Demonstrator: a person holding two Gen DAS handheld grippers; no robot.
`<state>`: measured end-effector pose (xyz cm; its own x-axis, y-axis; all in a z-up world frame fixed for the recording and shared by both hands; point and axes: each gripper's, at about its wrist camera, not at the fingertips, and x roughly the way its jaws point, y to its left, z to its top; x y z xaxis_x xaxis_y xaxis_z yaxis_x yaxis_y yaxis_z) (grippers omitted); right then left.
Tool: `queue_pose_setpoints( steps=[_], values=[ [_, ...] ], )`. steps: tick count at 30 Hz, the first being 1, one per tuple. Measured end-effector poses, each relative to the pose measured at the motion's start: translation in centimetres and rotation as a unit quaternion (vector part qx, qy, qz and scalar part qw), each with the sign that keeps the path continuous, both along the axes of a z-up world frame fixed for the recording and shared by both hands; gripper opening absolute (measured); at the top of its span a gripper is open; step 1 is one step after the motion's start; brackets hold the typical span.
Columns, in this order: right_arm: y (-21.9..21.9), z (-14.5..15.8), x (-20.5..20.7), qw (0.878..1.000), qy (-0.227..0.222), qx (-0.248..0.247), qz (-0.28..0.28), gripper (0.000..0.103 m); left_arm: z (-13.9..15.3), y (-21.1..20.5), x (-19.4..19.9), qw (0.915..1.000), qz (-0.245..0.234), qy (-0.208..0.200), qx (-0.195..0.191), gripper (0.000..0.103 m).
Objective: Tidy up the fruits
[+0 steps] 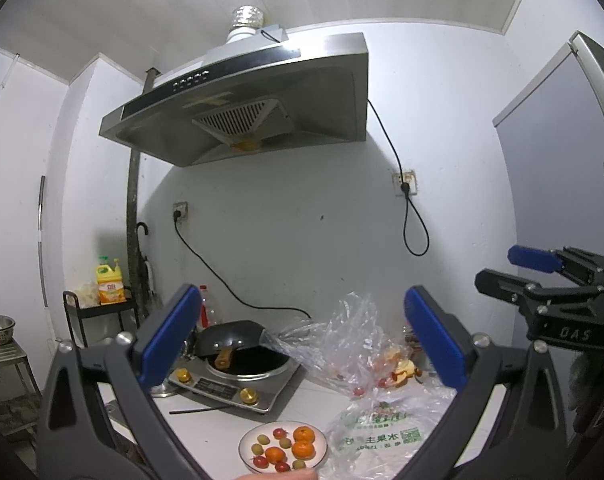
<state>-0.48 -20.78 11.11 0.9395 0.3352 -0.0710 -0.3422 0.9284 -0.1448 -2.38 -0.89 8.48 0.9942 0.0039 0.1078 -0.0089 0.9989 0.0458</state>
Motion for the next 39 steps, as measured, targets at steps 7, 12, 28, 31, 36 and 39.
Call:
queue_pose_setpoints(
  steps=[7, 12, 28, 31, 36, 39],
  values=[
    [0.00, 0.00, 0.04, 1.000, 0.000, 0.001, 0.000, 0.073, -0.10, -0.02, 0.11, 1.0000, 0.000, 0.002, -0.001, 0.103],
    [-0.01, -0.02, 0.11, 1.000, 0.000, 0.000, 0.000, 0.073, -0.17, -0.19, 0.26, 1.0000, -0.001, 0.001, 0.000, 0.103],
    [0.12, -0.27, 0.26, 1.000, 0.003, -0.002, 0.000, 0.073, -0.37, -0.52, 0.50, 1.0000, -0.004, 0.002, 0.000, 0.103],
    [0.08, -0.32, 0.27, 1.000, 0.004, -0.002, 0.000, 0.073, -0.37, -0.55, 0.51, 1.0000, -0.004, 0.002, 0.000, 0.103],
    [0.08, -0.32, 0.27, 1.000, 0.004, -0.002, 0.000, 0.073, -0.54, -0.61, 0.57, 0.9999, -0.012, -0.001, 0.003, 0.103],
    [0.11, -0.33, 0.31, 1.000, 0.005, -0.003, 0.000, 0.073, -0.58, -0.65, 0.60, 0.9999, -0.013, -0.001, 0.005, 0.103]
  ],
)
